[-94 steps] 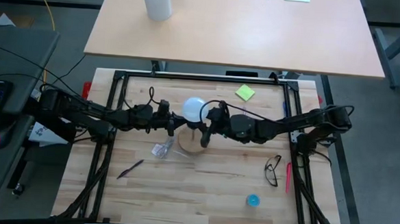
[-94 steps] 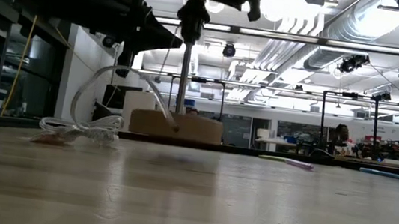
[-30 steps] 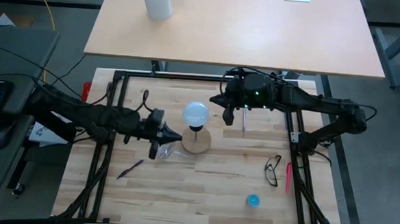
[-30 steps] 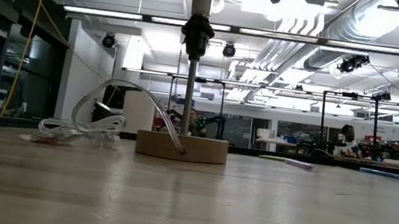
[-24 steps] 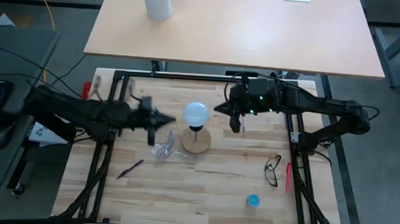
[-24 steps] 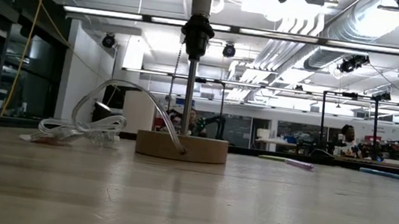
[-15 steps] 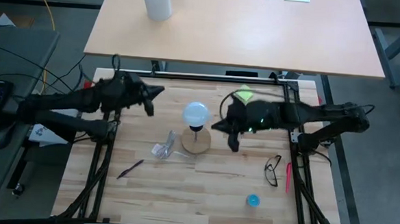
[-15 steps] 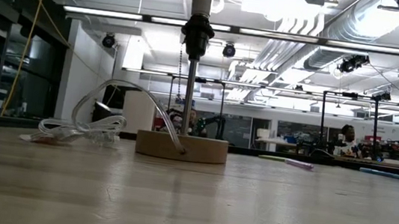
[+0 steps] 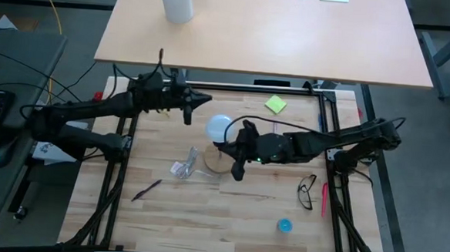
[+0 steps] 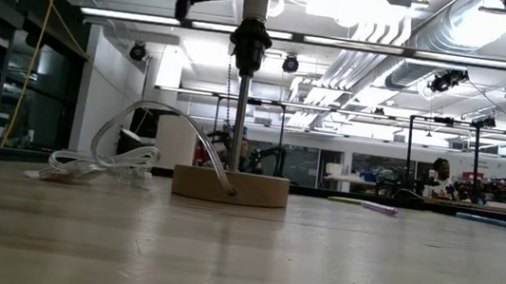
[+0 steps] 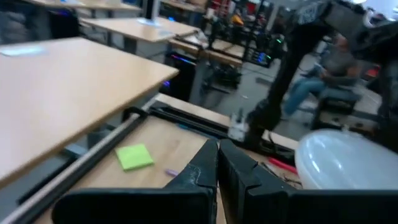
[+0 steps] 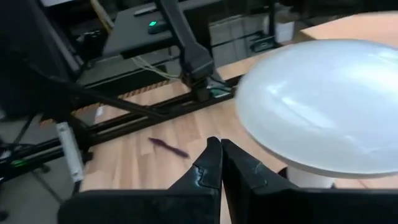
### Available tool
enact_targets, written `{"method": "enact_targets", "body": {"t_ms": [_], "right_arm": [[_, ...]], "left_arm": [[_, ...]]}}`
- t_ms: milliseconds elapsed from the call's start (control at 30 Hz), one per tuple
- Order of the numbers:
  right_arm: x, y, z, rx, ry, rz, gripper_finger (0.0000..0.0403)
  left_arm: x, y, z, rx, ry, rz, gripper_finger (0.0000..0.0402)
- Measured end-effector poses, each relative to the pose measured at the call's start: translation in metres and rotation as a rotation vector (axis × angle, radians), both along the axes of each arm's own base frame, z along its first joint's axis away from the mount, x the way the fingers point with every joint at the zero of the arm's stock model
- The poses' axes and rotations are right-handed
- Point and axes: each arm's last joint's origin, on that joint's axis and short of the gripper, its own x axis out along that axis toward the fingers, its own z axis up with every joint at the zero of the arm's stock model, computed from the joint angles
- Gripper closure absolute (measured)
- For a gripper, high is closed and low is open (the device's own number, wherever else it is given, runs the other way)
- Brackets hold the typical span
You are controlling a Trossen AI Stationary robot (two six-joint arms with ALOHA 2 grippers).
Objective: Screw lightbulb
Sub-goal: Remove the lightbulb from the lamp
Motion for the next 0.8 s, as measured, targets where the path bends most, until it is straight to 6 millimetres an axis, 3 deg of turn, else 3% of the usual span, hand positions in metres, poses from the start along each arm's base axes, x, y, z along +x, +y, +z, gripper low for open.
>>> {"method": "enact_targets", "body": {"t_ms": [300,800], "right_arm": [[0.001,-0.002,-0.001,-0.021,0.002,-0.042,0.0403],[-0.008,-0.004,0.001,-0.062,0.052,-0.054,0.0403]], "left_arm": [[0.017,-0.009,-0.01,-0.066,0.003,-0.113,0.0401],[0.019,-0.033,-0.007,-0.136,-0.004,-0.186,0.0401]]}}
